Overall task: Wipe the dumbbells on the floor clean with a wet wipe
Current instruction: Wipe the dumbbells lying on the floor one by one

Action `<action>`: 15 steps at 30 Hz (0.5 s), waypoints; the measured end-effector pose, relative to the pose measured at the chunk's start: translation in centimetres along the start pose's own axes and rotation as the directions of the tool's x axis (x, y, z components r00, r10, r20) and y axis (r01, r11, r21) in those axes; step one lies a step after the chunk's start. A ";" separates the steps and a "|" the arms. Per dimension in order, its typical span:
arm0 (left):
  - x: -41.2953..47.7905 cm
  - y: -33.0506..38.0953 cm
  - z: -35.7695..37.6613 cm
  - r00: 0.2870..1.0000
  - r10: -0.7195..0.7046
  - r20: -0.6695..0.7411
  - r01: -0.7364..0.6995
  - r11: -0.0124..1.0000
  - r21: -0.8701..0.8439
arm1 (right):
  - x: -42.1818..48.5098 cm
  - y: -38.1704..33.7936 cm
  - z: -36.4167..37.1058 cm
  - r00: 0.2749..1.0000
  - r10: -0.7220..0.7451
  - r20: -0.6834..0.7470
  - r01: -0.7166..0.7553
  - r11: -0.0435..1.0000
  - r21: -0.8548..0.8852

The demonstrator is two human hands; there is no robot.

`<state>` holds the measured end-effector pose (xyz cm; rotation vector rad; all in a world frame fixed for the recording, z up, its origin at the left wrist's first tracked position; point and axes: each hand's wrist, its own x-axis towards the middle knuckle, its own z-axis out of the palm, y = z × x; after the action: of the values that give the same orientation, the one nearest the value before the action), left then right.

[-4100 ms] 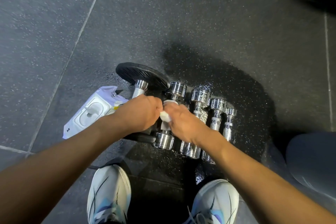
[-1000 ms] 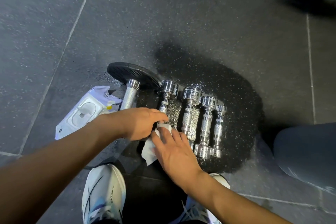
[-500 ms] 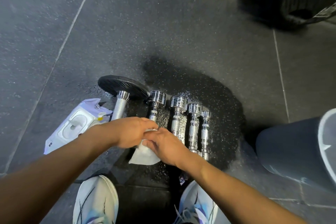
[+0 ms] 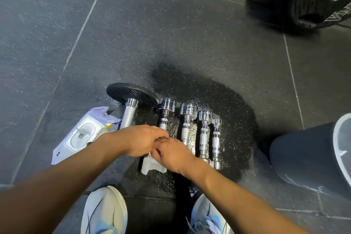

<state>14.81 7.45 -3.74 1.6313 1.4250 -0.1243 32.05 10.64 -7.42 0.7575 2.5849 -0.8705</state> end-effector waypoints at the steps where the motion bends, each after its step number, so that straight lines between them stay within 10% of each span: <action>1: 0.0 -0.1 0.1 1.000 -0.004 0.002 0.004 1.000 0.006 | -0.4 0.0 0.3 1.000 -0.021 -0.007 0.021 0.999 -0.044; 15: 0.0 -0.2 0.1 1.000 0.013 -0.015 -0.014 1.000 -0.010 | 1.3 -0.7 -1.6 0.997 0.062 -0.046 -0.064 0.997 -0.042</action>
<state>14.66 7.37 -3.95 1.6362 1.4233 -0.0974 30.39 11.62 -6.43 0.8504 2.5944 -0.7851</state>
